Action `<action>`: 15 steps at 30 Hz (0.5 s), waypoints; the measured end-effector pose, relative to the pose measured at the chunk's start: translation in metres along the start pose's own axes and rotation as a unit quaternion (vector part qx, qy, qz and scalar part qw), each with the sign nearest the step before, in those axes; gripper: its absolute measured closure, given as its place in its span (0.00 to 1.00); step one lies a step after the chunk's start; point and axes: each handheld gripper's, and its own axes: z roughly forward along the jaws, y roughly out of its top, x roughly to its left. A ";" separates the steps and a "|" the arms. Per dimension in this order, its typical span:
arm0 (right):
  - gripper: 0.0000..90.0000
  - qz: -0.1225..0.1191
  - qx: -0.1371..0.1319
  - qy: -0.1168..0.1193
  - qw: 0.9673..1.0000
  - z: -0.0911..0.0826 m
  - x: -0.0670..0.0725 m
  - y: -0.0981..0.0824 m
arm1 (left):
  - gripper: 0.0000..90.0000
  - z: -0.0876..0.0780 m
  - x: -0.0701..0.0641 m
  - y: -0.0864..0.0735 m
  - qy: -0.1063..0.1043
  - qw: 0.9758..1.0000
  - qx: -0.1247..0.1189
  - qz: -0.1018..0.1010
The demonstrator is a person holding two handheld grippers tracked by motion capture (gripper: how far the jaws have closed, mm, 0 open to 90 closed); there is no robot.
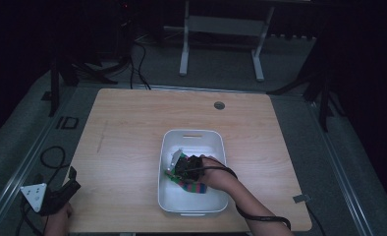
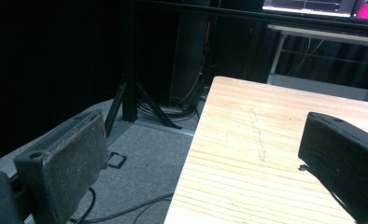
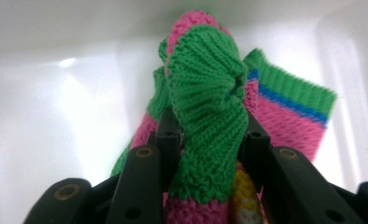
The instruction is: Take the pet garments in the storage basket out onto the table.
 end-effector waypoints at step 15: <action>0.77 0.020 -0.112 -0.031 0.993 -0.091 -0.017 -0.004 | 0.02 0.000 -0.001 0.000 0.002 1.000 -0.001 0.001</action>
